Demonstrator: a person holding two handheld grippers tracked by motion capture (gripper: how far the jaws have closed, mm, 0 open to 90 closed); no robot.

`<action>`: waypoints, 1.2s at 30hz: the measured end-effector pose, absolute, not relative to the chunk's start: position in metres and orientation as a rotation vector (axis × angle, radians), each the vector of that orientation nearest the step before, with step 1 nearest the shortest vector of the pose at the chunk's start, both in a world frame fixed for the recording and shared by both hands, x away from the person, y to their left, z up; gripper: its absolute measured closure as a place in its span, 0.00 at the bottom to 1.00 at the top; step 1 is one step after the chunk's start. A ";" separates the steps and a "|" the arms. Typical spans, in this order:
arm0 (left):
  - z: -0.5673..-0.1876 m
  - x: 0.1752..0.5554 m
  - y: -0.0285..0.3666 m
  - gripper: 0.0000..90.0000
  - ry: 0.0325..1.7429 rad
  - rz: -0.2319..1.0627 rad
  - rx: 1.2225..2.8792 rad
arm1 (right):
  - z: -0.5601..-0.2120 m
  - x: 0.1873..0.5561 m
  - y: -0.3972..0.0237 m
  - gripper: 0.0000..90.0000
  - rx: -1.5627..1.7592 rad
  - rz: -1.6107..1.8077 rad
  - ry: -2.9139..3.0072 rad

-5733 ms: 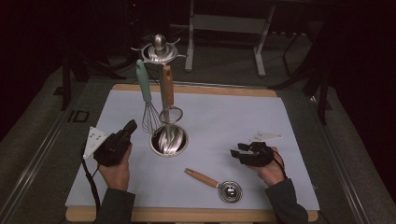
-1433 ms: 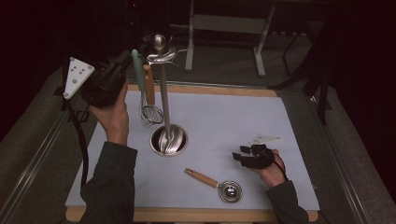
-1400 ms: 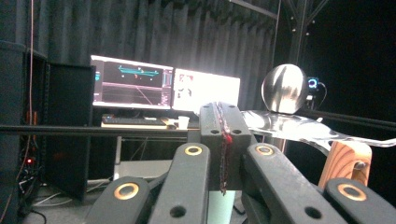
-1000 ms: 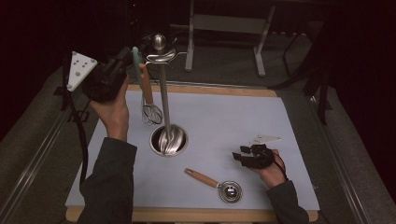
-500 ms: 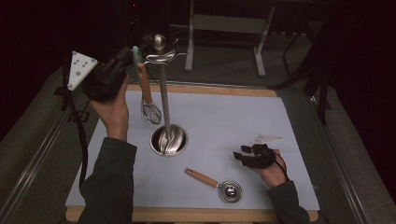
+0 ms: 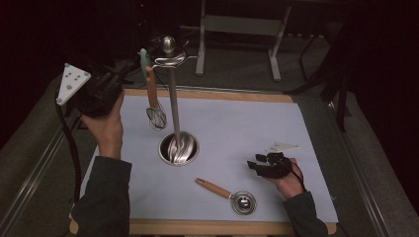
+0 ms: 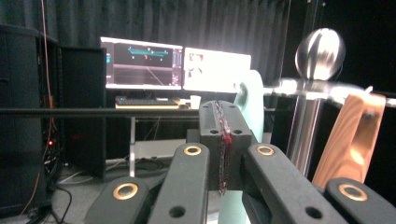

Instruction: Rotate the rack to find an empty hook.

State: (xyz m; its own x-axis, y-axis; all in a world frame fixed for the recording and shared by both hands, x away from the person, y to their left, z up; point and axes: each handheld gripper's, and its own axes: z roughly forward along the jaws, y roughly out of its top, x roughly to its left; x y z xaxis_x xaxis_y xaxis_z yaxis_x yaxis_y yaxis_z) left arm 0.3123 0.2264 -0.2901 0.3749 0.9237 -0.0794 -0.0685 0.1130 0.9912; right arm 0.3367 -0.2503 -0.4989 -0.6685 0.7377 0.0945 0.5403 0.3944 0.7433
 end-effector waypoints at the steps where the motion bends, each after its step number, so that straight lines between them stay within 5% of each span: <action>1: -0.290 0.312 0.226 0.99 0.910 0.900 1.231 | -0.499 0.337 -0.250 0.57 1.127 1.139 2.403; 36: -0.417 0.302 0.245 0.96 1.125 0.795 1.493 | -0.502 0.337 -0.251 0.57 1.137 1.132 2.412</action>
